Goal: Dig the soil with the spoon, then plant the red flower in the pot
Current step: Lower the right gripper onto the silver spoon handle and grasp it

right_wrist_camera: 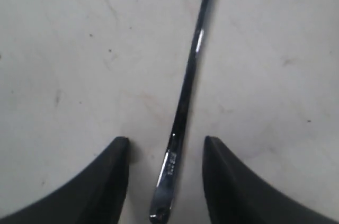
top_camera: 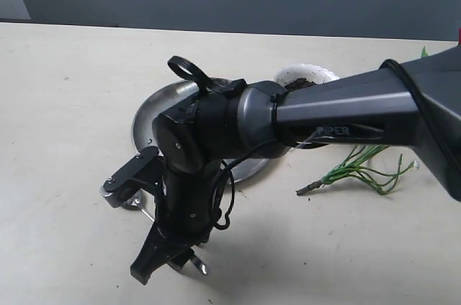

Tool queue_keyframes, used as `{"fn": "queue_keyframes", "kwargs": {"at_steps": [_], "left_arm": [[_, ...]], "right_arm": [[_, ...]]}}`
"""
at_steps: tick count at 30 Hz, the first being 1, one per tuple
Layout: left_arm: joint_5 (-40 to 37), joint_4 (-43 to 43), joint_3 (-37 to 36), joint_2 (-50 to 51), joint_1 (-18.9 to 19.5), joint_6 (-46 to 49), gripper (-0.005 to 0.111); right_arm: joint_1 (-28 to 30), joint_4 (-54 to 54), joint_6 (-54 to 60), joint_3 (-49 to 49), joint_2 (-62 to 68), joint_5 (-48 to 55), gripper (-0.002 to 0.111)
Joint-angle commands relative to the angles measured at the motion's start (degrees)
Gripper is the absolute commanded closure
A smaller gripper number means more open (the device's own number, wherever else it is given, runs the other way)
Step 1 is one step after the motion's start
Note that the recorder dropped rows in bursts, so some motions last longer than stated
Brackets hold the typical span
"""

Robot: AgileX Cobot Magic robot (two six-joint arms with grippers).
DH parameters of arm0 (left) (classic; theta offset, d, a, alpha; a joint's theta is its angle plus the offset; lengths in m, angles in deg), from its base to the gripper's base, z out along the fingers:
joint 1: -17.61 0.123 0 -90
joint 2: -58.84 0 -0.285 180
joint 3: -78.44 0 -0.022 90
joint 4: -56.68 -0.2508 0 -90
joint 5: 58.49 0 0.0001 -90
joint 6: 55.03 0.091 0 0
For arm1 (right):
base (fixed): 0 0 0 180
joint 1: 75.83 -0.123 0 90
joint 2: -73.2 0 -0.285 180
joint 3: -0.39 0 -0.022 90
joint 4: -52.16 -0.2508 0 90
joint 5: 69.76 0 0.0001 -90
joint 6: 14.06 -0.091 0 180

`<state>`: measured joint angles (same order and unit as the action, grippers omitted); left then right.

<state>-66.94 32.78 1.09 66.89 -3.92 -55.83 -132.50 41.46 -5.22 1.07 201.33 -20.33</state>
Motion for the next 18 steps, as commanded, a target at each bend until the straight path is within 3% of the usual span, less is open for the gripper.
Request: {"fn": "queue_keyframes", "kwargs": {"at_steps": [1,4,9,18], "left_arm": [[0.7,0.4,0.1,-0.3,-0.4,-0.3,0.106],[0.7,0.4,0.1,-0.3,-0.4,-0.3,0.106],[0.7,0.4,0.1,-0.3,-0.4,-0.3,0.106],[0.7,0.4,0.1,-0.3,-0.4,-0.3,0.106]], "right_arm": [[0.0,1.4,-0.1,0.1,1.9,-1.7,0.065],[0.0,1.2,-0.1,0.1,2.7,-1.6,0.070],[-0.1,0.1,-0.1,0.1,2.8,-1.2,0.108],[-0.1,-2.0,2.6,0.1,0.8,1.2,0.108]]}}
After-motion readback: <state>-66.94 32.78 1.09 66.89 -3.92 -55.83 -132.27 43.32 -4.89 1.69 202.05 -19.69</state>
